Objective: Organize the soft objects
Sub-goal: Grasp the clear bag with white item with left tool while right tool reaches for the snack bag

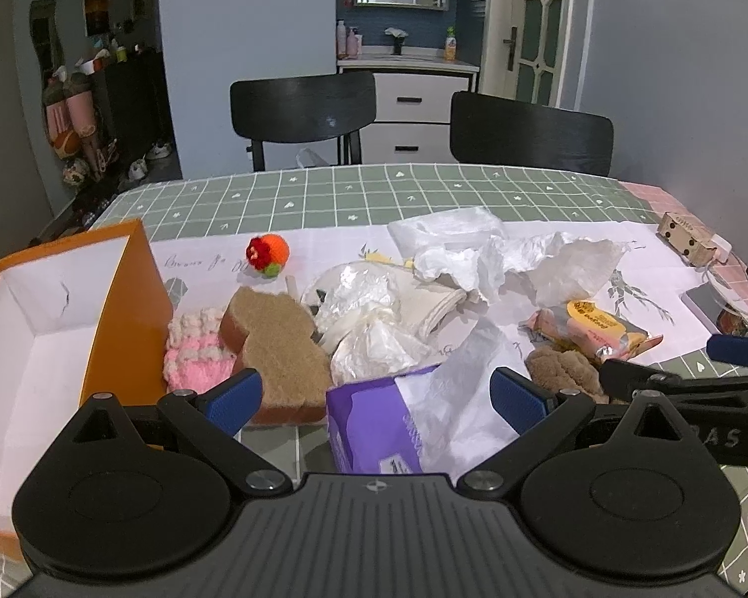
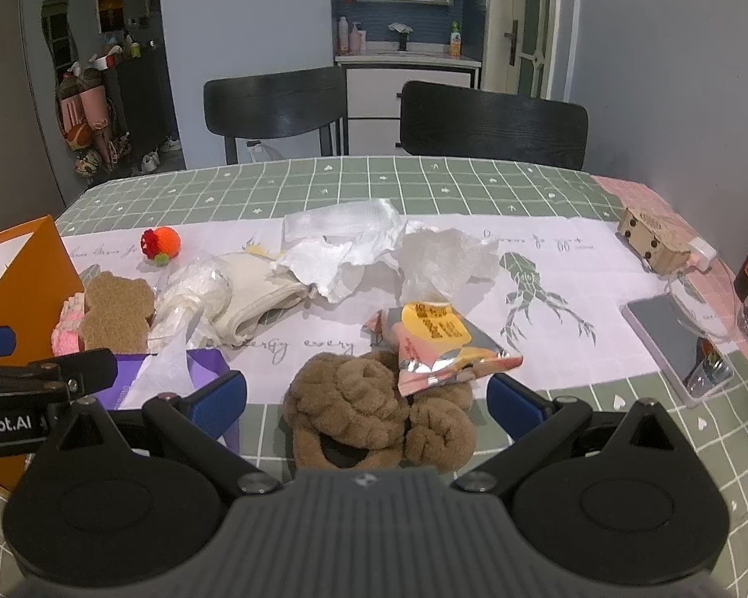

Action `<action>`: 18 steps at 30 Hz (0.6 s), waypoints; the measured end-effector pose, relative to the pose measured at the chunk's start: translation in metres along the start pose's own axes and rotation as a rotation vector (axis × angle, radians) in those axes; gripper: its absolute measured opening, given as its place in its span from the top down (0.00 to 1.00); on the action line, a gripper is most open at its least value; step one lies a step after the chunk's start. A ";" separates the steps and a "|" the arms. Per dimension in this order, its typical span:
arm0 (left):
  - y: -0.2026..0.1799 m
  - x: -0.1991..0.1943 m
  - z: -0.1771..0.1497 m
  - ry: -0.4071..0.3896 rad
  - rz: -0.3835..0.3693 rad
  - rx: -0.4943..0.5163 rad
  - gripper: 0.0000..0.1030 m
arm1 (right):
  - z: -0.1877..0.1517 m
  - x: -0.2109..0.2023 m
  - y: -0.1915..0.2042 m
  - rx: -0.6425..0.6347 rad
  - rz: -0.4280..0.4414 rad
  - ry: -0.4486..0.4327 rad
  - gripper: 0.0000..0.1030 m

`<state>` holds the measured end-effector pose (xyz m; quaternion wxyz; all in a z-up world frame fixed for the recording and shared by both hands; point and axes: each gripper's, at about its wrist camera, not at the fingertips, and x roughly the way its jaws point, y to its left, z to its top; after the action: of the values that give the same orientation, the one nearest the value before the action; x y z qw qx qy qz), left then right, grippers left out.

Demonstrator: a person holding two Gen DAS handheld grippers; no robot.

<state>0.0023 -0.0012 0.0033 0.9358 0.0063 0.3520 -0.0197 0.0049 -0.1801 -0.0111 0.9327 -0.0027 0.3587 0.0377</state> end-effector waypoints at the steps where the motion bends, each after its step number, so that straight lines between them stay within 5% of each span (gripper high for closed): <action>1: 0.001 0.000 0.003 -0.008 -0.002 0.003 0.00 | 0.003 0.001 -0.001 0.000 0.007 -0.010 0.02; 13: 0.018 0.030 0.055 -0.020 -0.062 0.072 0.00 | 0.020 0.014 -0.057 0.059 0.181 -0.117 0.02; 18: 0.016 0.059 0.072 0.034 -0.060 0.108 0.00 | 0.020 0.031 -0.068 0.048 0.090 -0.105 0.02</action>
<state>0.0947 0.0106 0.0186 0.9269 0.0467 0.3663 -0.0667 0.0462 -0.2450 -0.0180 0.9474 0.0380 0.3096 0.0711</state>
